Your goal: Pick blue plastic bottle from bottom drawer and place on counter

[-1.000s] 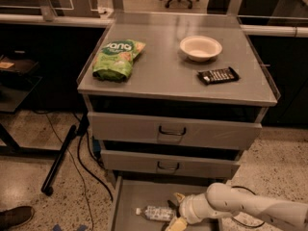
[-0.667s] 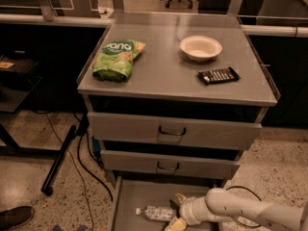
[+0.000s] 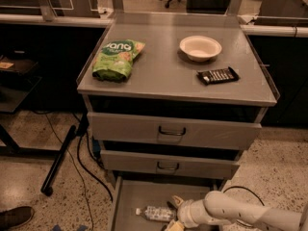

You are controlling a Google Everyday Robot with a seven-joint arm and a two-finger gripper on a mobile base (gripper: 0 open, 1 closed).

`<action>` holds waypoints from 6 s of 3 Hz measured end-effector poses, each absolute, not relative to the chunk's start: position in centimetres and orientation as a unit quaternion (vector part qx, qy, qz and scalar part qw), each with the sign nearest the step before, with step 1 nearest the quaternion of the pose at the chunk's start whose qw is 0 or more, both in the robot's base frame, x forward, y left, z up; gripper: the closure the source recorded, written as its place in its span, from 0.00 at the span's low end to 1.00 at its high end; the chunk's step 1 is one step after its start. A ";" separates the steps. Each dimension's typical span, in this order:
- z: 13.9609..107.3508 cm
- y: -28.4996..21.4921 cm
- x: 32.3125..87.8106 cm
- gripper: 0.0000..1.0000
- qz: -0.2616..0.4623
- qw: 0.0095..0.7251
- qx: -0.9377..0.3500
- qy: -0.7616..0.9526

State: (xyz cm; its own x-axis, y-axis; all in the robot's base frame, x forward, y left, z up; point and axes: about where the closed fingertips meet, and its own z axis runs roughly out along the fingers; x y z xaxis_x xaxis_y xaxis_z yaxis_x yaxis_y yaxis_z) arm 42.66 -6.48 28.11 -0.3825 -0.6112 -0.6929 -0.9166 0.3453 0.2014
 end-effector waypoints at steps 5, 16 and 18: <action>19.1 -4.1 48.6 0.00 0.263 0.276 -0.500 0.778; 20.9 -7.9 48.9 1.00 0.272 0.276 -0.438 0.811; 27.7 -12.8 46.0 1.00 0.240 0.276 -0.418 0.832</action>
Offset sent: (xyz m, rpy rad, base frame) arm 0.0449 0.0374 -0.0524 -0.0081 -0.0936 0.0231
